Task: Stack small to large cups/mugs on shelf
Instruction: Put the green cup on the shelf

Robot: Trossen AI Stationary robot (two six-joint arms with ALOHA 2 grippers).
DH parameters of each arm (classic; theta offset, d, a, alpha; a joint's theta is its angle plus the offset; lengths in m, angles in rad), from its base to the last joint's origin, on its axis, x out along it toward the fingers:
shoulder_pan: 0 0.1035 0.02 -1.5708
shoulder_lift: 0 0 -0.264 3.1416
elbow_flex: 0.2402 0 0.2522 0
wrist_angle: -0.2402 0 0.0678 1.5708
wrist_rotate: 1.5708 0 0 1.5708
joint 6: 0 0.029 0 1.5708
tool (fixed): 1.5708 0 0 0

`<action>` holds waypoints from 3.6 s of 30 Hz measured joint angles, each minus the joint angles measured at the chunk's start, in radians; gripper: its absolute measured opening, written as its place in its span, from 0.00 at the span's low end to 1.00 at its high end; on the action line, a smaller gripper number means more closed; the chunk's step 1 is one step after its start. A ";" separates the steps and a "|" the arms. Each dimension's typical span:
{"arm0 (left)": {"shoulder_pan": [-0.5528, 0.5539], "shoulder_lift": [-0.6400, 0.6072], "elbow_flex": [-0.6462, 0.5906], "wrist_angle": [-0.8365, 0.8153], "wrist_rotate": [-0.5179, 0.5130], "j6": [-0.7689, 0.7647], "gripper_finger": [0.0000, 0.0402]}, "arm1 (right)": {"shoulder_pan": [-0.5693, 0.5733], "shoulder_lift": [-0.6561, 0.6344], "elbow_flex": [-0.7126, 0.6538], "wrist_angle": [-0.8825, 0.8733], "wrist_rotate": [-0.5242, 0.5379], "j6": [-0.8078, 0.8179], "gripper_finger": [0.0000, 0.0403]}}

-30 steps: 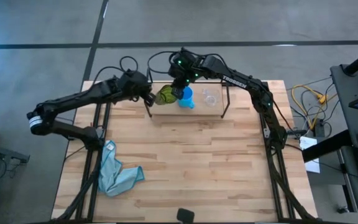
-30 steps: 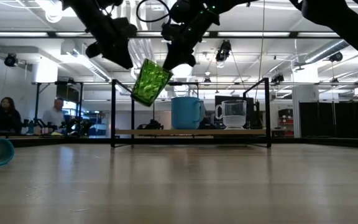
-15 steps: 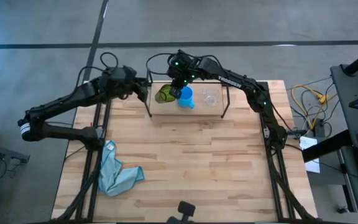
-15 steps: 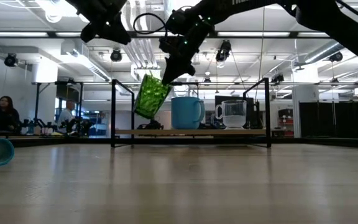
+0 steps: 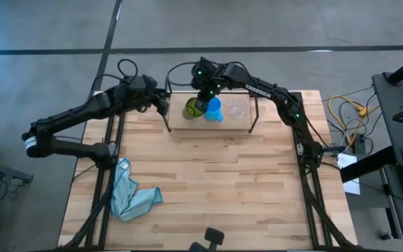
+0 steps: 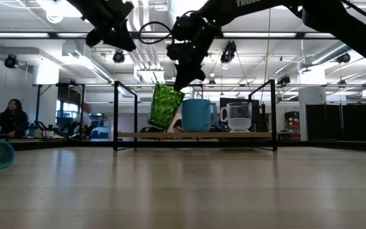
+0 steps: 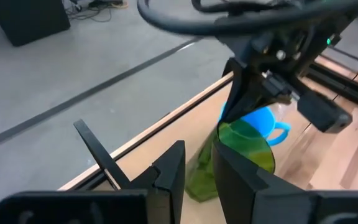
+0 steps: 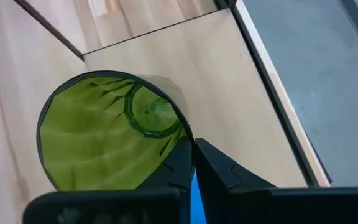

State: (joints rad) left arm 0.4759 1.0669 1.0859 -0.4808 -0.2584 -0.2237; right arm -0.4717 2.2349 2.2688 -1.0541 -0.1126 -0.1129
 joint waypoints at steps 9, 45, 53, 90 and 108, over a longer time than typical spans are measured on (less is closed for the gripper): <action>0.000 0.086 0.000 0.001 0.026 -0.005 0.16 | 0.000 -0.001 0.000 0.051 0.000 0.000 0.02; 0.000 0.079 0.000 0.091 0.071 -0.008 0.16 | -0.002 0.007 -0.001 0.032 -0.001 -0.019 0.02; 0.000 0.079 0.000 0.091 0.072 -0.008 0.16 | -0.002 0.007 -0.001 0.029 -0.002 -0.018 0.02; 0.000 0.075 0.000 0.078 0.124 0.003 0.16 | 0.010 0.004 -0.001 0.172 -0.039 0.131 0.20; 0.000 0.063 -0.001 0.080 0.167 0.026 0.16 | 0.077 0.009 -0.001 0.215 0.139 0.115 0.13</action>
State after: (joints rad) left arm 0.4759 1.1296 1.0851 -0.4013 -0.0917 -0.1982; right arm -0.3950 2.2436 2.2677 -0.8391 0.0269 0.0025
